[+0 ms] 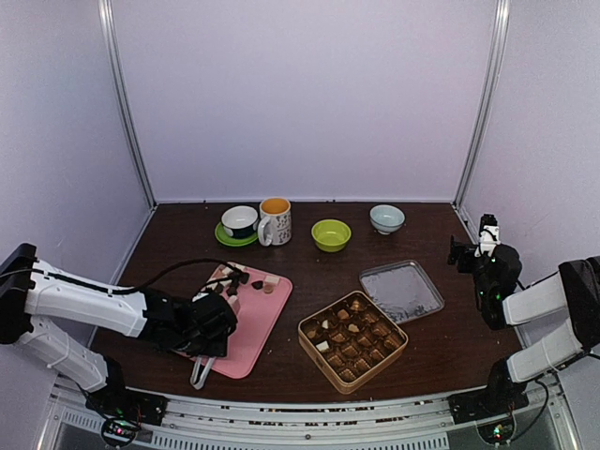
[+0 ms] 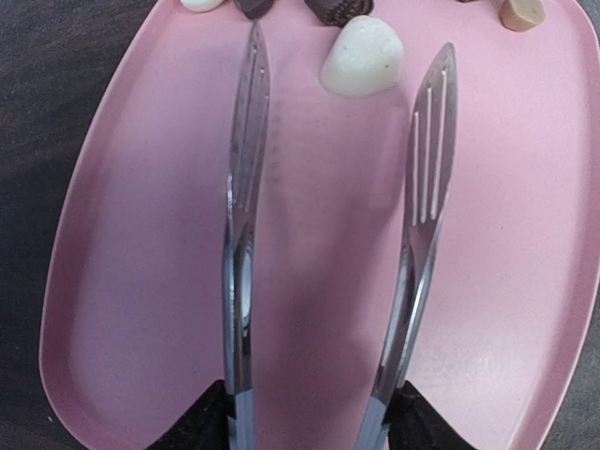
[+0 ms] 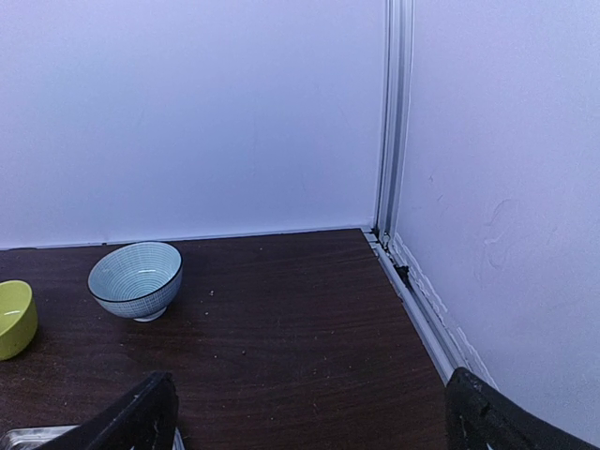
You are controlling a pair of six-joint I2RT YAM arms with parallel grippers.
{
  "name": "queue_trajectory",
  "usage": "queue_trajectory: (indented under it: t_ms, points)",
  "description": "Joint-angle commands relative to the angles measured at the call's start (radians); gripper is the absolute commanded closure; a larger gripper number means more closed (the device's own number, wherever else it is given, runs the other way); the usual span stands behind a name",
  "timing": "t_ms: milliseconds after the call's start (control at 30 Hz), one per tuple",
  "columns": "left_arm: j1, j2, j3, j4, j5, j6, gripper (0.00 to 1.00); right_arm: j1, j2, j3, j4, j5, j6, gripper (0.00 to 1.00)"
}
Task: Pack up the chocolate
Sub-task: Pick up the clamp from the plate, then pick up the fake chocolate from the plate.
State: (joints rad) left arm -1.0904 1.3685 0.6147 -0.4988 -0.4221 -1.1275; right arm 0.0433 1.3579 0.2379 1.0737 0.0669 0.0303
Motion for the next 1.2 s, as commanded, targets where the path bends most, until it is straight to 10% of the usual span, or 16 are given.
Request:
queue_trajectory:
  t_ms: [0,1167]
  points:
    - [-0.005,0.007,0.060,-0.026,0.014,0.022,0.44,-0.006,0.001,0.009,0.022,0.000,0.002,0.00]
    - [0.155,0.109,0.245,-0.134,0.183,0.260,0.52,-0.006,0.001,0.009,0.021,0.001,0.002,0.00]
